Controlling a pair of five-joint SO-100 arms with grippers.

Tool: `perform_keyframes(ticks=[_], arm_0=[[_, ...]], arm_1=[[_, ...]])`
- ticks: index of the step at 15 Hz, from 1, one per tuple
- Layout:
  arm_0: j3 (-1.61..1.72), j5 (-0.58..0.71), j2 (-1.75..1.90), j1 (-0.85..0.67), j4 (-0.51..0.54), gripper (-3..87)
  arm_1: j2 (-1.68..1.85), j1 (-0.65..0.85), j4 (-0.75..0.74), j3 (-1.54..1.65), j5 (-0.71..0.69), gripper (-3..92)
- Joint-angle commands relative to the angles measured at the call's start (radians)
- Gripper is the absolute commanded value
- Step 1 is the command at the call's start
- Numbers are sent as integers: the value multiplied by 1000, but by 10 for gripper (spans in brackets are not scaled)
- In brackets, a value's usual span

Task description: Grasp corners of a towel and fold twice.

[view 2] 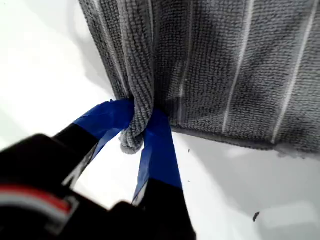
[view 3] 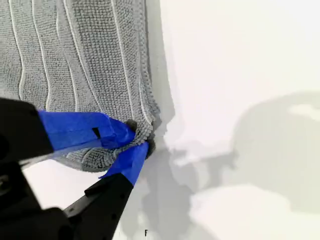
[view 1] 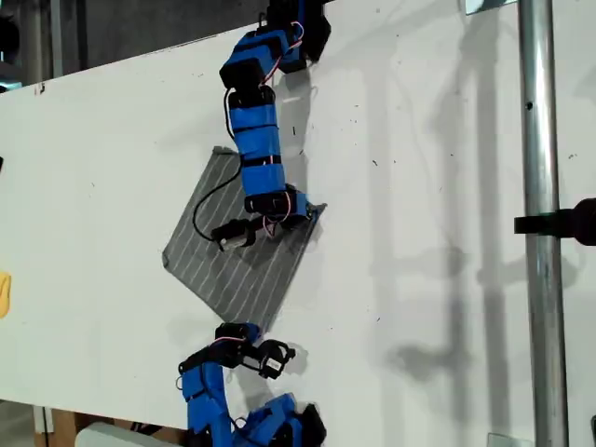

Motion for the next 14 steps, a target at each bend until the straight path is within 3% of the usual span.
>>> perform_keyframes(ticks=[1, 3, 6, 11, 14], arm_0=[[-54, -66, 141, 118, 115, -15], [-77, -193, 287, 291, 183, -15], [-54, -460, 471, 574, 184, -15], [15, -871, 503, 980, 34, -15], [17, -923, 491, 1031, 5, -15]], arm_1=[[104, -34, -6, 48, 17, -2], [192, -67, -12, 83, 28, -2], [284, -161, 6, 84, 69, -2], [334, -359, -69, 64, 172, -2], [350, -380, -106, 58, 212, -2]])
